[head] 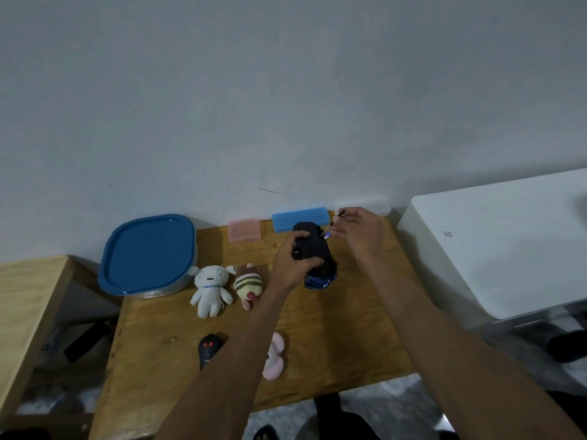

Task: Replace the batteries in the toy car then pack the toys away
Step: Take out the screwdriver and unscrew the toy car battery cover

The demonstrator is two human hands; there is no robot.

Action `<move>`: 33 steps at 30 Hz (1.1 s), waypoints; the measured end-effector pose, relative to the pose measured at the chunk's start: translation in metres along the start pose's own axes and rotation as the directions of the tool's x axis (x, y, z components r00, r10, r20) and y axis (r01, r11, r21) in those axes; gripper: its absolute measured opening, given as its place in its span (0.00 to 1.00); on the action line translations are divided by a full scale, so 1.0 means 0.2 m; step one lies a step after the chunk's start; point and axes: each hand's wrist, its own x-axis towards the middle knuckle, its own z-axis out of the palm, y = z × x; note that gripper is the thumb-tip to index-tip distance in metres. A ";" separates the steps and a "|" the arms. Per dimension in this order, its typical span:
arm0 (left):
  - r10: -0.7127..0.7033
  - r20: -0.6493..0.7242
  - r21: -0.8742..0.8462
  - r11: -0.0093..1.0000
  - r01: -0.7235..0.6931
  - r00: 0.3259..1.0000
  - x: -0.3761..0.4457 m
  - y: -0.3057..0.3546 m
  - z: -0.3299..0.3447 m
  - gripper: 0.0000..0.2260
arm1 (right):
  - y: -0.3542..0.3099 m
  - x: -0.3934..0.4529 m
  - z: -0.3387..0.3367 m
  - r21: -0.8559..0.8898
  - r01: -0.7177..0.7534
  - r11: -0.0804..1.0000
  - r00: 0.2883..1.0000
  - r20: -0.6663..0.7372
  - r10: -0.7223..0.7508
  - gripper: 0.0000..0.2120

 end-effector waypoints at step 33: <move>0.052 0.000 -0.014 0.999 -0.052 0.999 -0.02 0.01 -0.01 0.26 | 0.02 -0.07 0.03 -0.367 0.368 0.854 0.930 0.170 -0.327 0.12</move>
